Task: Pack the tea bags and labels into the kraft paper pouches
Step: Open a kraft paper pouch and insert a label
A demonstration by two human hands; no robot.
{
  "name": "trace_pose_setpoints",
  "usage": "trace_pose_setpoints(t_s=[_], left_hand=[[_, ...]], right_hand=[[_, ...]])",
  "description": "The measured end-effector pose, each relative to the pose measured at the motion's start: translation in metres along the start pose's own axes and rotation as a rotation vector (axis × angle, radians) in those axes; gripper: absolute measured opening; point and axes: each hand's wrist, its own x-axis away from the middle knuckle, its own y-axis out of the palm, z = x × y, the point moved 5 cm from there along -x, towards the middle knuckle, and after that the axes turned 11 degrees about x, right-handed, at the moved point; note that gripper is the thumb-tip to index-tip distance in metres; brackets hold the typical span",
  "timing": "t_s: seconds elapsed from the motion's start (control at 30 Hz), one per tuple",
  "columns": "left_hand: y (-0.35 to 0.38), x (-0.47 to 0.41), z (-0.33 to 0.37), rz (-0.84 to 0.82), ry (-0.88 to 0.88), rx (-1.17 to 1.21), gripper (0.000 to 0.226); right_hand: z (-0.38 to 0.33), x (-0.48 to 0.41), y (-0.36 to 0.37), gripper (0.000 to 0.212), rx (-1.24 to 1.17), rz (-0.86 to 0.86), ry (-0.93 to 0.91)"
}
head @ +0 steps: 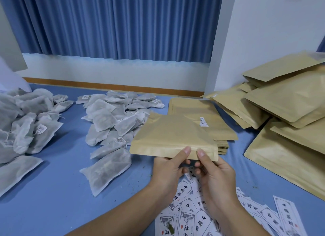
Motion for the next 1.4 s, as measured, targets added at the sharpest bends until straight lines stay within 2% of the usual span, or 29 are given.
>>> trace_pose_setpoints(t_s=[0.13,0.33,0.5,0.7,0.93,1.07,1.17,1.27,1.4], left_hand=[[-0.001,0.0,-0.006,0.03,-0.009,-0.033,0.015],[-0.003,0.002,-0.011,0.043,-0.027,-0.042,0.011],[-0.003,0.002,-0.009,0.041,0.001,-0.032,0.008],[-0.018,0.004,-0.004,0.173,0.0,0.037,0.019],[-0.015,0.008,-0.006,0.074,-0.012,0.031,0.013],[-0.017,0.007,-0.002,0.077,0.0,0.063,0.031],[-0.015,0.008,-0.002,0.042,0.01,0.003,0.038],[-0.015,0.009,-0.003,0.017,0.02,-0.033,0.036],[-0.016,0.009,-0.003,0.031,0.002,-0.02,0.026]], right_hand=[[0.005,-0.001,0.0,0.018,-0.062,0.021,0.051],[0.01,0.0,-0.002,0.017,0.043,0.046,0.075],[0.008,-0.004,-0.002,0.015,0.036,0.037,0.052],[0.005,-0.004,-0.006,0.016,0.005,0.064,0.059],[0.008,0.0,0.002,0.02,0.059,-0.019,0.082],[0.006,-0.001,-0.001,0.016,0.011,-0.011,0.093],[0.01,0.0,0.004,0.016,-0.018,-0.051,0.106],[0.012,0.0,0.006,0.022,-0.011,-0.045,0.12],[0.014,0.0,0.005,0.017,-0.02,-0.041,0.126]])
